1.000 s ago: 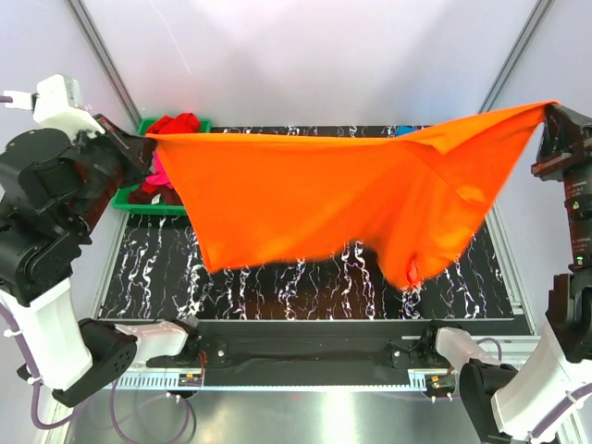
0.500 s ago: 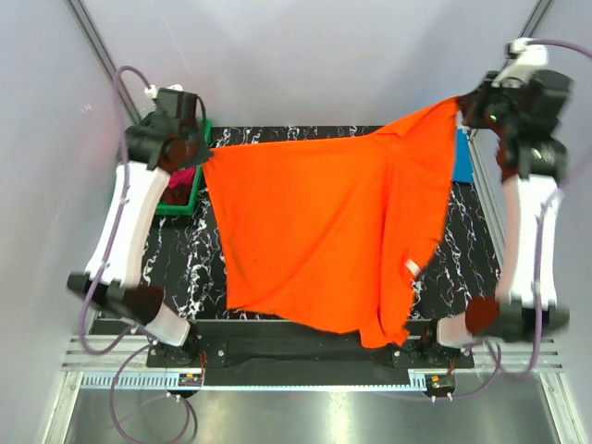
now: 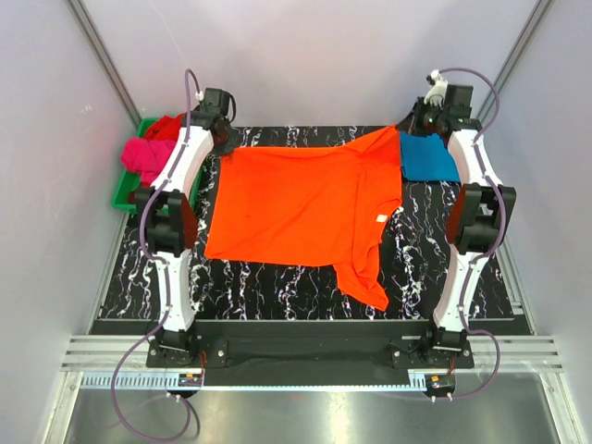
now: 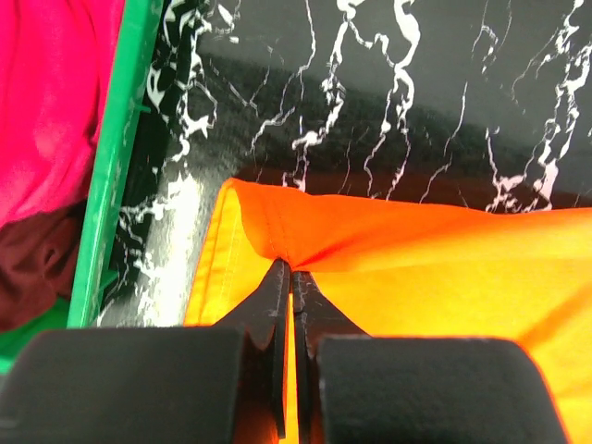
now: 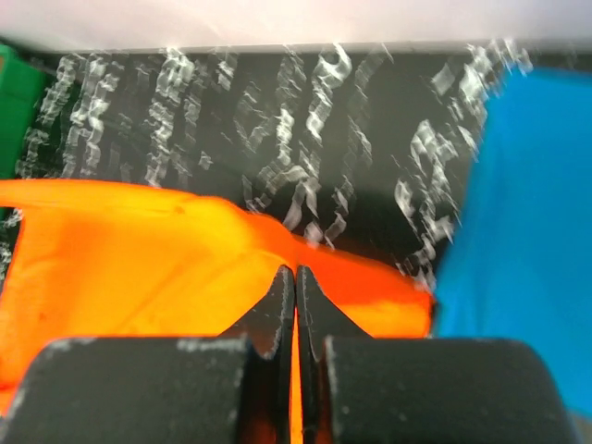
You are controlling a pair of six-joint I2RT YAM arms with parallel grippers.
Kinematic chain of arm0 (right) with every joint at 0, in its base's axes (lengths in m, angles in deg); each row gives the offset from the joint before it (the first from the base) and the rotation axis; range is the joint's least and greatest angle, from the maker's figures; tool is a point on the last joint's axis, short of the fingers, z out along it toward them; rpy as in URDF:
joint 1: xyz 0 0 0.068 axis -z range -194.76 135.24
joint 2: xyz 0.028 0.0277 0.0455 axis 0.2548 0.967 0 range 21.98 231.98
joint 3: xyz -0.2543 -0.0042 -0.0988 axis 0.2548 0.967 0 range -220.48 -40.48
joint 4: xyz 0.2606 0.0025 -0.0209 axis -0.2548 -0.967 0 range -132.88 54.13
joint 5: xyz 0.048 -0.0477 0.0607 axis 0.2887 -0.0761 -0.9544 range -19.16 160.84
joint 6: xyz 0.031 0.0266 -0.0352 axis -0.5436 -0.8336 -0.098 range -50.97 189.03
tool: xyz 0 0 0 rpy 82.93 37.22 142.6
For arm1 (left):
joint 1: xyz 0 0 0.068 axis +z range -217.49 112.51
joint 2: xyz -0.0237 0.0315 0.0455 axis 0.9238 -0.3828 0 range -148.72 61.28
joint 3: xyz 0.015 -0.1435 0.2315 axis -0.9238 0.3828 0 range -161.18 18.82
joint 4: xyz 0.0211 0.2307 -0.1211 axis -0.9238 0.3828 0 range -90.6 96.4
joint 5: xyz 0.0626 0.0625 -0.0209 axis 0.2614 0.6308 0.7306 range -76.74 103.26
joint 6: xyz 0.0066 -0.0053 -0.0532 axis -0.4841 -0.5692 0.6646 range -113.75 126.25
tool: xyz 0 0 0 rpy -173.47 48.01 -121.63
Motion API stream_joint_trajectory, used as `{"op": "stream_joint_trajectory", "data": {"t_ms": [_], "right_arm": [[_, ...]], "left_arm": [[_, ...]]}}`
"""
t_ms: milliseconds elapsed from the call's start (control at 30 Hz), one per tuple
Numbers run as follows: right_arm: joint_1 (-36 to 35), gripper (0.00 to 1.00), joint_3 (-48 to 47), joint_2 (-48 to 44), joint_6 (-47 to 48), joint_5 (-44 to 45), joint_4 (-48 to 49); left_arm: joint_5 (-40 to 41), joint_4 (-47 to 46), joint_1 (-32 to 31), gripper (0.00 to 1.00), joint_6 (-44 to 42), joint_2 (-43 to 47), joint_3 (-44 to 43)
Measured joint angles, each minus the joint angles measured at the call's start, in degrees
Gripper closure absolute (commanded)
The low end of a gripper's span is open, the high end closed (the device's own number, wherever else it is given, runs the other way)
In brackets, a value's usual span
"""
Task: Fold and stack the t-shirts
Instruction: Flatten the tshirt out
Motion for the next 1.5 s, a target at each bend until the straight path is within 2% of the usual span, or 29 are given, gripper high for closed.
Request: {"op": "stream_joint_trajectory", "data": {"t_ms": [200, 367, 500, 633, 867, 1067, 1233, 1367, 1500], "right_arm": [[-1.6, 1.0, -11.0, 0.7, -0.9, 0.0, -0.2], [-1.6, 1.0, -14.7, -4.5, -3.2, 8.1, -1.0], [-1.6, 1.0, -12.6, -14.6, -3.7, 11.3, -1.1], [-1.6, 1.0, -7.0, -29.1, -3.5, 12.5, -0.6], [-1.6, 1.0, -3.3, -49.1, -2.2, 13.9, -0.7], [-1.6, 1.0, 1.2, -61.0, 0.4, 18.1, -6.4], [-1.6, 1.0, 1.5, -66.7, 3.9, 23.5, -10.1], [-1.6, 1.0, -0.6, -66.8, 6.8, 25.4, -10.7], [-1.6, 1.0, -1.2, -63.5, 9.9, 25.9, -9.5]], "left_arm": [[0.2, -1.9, 0.6, 1.0, -1.3, 1.3, -4.0], [5.6, -1.9, 0.5, 1.0, -2.3, 10.3, -4.2], [8.4, -3.1, 0.5, 1.0, -2.6, 22.0, -4.7], [8.8, -4.9, -1.0, 1.0, -2.5, 32.8, -6.5], [9.6, -4.7, -8.2, 1.0, -2.5, 46.8, -3.3], [14.3, 2.6, -14.5, 1.0, -2.3, 51.3, -1.6], [17.2, 9.0, -15.3, 1.0, -2.5, 52.9, -4.5], [17.4, 10.6, -15.5, 1.0, -2.5, 51.8, -11.4], [18.4, 11.2, -15.5, 1.0, -2.4, 50.9, -13.0]]}}
